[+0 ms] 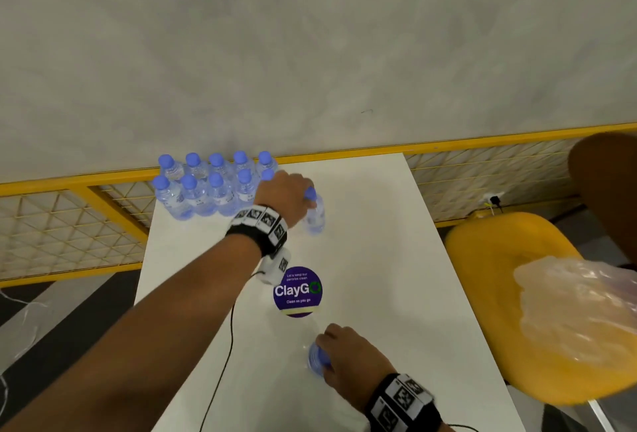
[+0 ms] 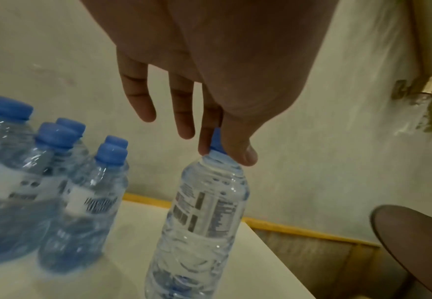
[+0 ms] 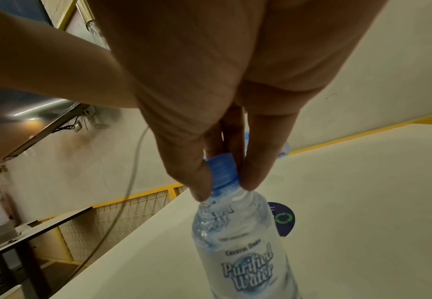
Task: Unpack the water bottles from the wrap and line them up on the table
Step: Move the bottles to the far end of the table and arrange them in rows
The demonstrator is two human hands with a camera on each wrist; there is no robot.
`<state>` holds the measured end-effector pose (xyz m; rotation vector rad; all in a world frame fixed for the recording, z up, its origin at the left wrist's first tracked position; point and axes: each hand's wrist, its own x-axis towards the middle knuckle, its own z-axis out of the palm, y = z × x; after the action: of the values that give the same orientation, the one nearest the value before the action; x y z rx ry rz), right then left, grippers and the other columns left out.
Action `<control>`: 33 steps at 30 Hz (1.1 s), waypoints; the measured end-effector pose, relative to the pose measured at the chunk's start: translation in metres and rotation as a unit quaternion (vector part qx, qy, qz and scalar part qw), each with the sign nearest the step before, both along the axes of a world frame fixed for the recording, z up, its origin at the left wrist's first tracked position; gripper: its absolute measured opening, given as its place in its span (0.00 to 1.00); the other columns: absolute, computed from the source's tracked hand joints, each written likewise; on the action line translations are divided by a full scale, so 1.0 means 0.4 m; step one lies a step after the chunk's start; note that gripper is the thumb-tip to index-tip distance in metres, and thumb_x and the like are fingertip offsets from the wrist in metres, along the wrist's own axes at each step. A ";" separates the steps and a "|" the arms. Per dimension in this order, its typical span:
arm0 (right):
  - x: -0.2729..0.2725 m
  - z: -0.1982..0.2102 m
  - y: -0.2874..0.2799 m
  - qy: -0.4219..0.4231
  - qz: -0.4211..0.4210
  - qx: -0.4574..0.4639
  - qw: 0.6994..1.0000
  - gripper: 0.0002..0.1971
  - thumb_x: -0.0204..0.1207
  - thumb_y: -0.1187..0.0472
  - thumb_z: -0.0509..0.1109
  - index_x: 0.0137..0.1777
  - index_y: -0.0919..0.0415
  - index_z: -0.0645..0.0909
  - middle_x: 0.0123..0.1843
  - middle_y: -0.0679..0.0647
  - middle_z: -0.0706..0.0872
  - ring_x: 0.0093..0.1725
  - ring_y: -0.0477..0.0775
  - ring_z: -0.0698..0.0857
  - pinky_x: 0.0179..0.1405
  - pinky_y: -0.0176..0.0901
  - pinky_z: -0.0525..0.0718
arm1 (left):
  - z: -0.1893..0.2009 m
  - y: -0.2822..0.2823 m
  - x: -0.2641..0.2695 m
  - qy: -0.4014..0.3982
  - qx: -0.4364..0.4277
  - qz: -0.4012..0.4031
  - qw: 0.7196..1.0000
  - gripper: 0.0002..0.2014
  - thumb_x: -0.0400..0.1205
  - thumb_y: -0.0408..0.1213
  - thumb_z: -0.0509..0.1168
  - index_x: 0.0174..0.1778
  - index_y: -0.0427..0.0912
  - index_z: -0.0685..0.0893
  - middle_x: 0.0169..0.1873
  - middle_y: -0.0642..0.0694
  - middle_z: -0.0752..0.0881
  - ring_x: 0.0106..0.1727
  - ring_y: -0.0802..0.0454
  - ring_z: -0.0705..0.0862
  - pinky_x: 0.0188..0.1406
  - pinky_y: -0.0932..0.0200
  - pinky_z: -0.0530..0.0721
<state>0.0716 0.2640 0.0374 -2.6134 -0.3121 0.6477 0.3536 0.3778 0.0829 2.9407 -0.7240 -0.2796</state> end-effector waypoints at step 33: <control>0.260 0.052 -0.115 -0.103 -0.084 0.091 0.987 0.10 0.74 0.51 0.67 0.55 0.46 0.79 0.49 0.39 0.79 0.47 0.42 0.80 0.49 0.38 0.83 | -0.112 0.045 0.329 -0.025 -0.009 0.073 0.997 0.24 0.85 0.50 0.62 0.78 0.51 0.71 0.70 0.48 0.79 0.68 0.39 0.77 0.59 0.40 0.81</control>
<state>0.1755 0.2181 0.0581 -2.4990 -0.1986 0.2799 0.4853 0.3957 0.0383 2.9741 -0.5110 -0.1872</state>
